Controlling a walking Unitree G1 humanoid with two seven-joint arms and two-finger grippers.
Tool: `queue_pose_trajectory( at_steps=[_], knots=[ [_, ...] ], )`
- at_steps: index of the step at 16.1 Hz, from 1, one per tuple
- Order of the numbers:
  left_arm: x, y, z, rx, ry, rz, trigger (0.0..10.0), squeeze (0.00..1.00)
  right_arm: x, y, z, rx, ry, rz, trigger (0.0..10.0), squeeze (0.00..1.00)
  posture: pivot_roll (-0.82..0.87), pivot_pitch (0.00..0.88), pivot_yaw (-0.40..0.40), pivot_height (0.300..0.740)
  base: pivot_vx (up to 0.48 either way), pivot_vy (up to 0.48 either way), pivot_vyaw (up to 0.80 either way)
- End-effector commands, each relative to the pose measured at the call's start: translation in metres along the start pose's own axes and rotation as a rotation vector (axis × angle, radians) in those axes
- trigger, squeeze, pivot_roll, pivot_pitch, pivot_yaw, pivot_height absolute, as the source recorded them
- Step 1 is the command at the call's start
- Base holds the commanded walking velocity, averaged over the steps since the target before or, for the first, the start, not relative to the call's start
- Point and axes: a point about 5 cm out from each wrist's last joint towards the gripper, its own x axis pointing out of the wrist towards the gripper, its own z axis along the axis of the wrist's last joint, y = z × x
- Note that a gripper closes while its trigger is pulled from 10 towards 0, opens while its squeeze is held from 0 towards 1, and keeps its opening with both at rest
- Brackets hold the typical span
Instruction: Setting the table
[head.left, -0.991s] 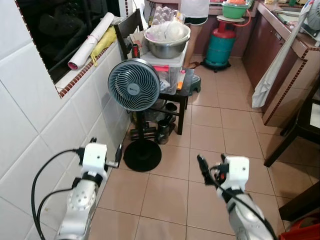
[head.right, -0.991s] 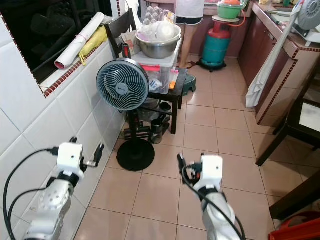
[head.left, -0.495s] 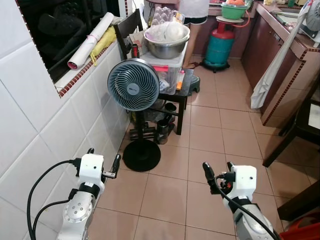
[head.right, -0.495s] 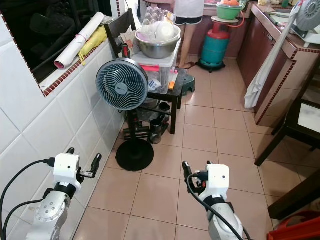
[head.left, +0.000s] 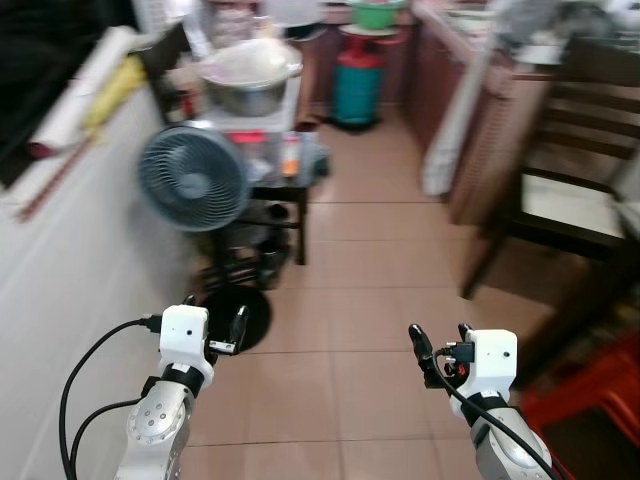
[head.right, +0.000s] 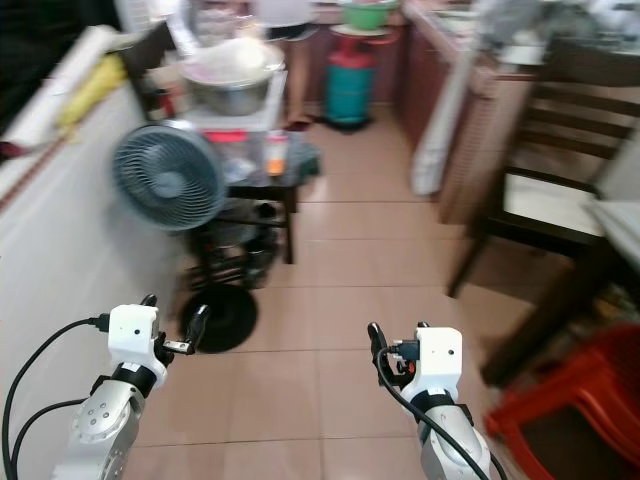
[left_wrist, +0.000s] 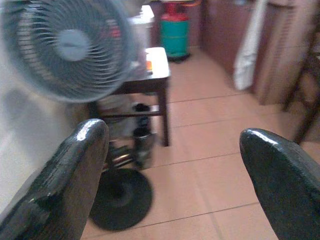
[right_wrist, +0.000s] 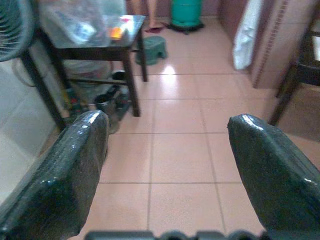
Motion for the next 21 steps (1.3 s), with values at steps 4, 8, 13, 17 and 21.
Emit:
queue_pose_trajectory(
  at_steps=[4,8,13,17,21],
  knots=[
    [-0.0009,-0.0044,0.0006,-0.023,0.008,-0.021,10.0,0.00,-0.0003,0.0004,0.0070,-0.019,-0.009,0.016,10.0,0.00,0.00,0.000,-0.040,0.740,0.000,0.000,-0.80],
    [-0.0010,-0.0054,-0.0002,-0.026,0.011,-0.031,10.0,0.00,-0.0021,0.0004,0.0061,-0.020,-0.003,0.013,10.0,0.00,0.00,0.000,-0.038,0.740,0.263,0.000,-0.80],
    [0.0004,-0.0072,-0.0003,-0.023,0.016,-0.050,10.0,0.00,-0.0020,0.0018,0.0046,-0.020,0.001,0.013,10.0,0.00,0.00,0.000,-0.029,0.740,0.315,0.000,-0.80],
    [-0.0010,-0.0074,-0.0008,-0.022,0.020,-0.057,10.0,0.00,-0.0025,0.0014,0.0040,-0.019,0.003,0.009,10.0,0.00,0.00,0.000,-0.028,0.740,0.321,0.000,0.00],
    [-0.0040,-0.0080,-0.0033,-0.023,0.032,-0.054,10.0,0.00,-0.0059,0.0029,0.0015,-0.017,0.010,0.011,10.0,0.00,0.00,0.000,-0.030,0.740,0.319,0.000,0.00]
  ],
)
